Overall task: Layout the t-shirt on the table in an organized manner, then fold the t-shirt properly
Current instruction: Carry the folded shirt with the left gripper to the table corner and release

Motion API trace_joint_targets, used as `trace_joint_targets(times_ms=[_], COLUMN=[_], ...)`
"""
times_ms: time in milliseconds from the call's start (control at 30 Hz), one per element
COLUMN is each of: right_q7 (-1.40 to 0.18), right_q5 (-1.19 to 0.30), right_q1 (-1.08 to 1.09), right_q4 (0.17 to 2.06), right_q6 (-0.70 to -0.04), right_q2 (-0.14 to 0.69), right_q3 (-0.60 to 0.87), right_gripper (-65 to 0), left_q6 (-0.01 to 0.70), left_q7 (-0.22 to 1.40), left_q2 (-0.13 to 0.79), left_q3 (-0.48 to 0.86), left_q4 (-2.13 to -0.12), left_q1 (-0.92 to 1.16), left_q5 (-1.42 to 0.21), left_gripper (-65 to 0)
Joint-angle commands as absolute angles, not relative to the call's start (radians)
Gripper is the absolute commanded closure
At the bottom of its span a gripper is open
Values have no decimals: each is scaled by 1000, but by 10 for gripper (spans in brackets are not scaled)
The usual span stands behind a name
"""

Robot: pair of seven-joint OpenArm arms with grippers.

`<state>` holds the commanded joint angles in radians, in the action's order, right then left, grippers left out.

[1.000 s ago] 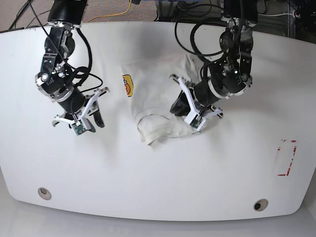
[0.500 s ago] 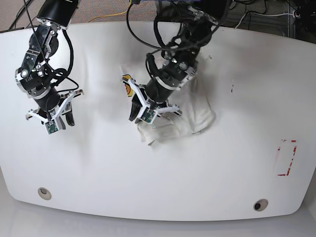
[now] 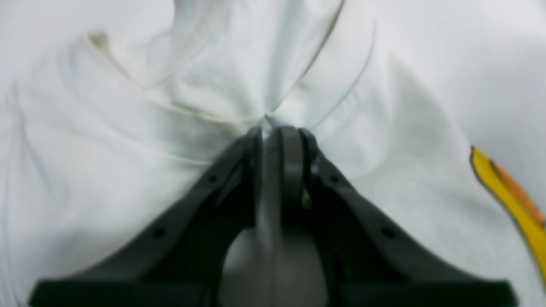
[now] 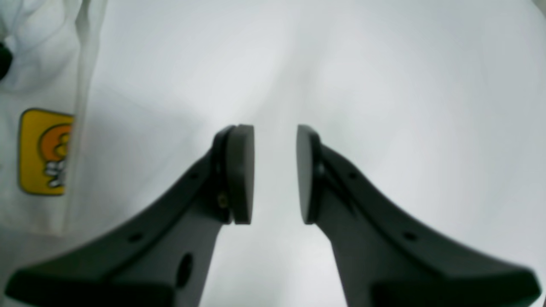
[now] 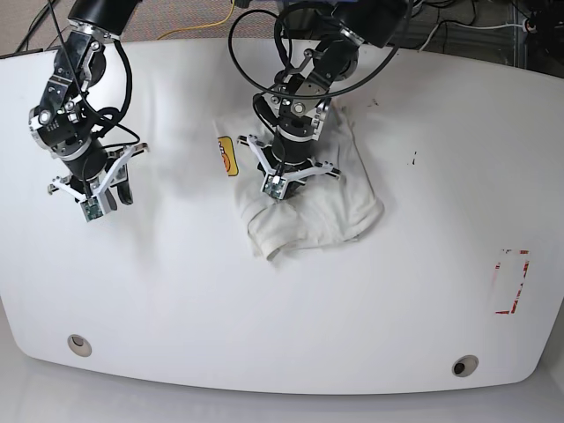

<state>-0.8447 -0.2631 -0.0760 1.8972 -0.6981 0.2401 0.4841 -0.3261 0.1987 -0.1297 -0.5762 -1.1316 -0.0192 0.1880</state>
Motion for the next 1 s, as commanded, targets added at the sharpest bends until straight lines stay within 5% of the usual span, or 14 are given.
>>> trace_joint_targets(times_ms=[133, 667, 1000], right_q7=[-845, -843, -845], right_q5=[-263, -263, -263], right_q1=[-90, -117, -131], right_q4=[1902, 1905, 1931], right_q6=[-698, -698, -698], right_q2=[236, 205, 179], right_q3=[484, 479, 481], right_gripper=[-160, -160, -160], left_q6=[-306, 48, 364], left_q7=[188, 185, 183], left_q2=[-58, 489, 684], left_q3=[-573, -383, -134], left_q4=[-1116, -1280, -1194], left_q1=[-1, 177, 254], left_q5=[183, -99, -145], left_gripper=[-71, -71, -69])
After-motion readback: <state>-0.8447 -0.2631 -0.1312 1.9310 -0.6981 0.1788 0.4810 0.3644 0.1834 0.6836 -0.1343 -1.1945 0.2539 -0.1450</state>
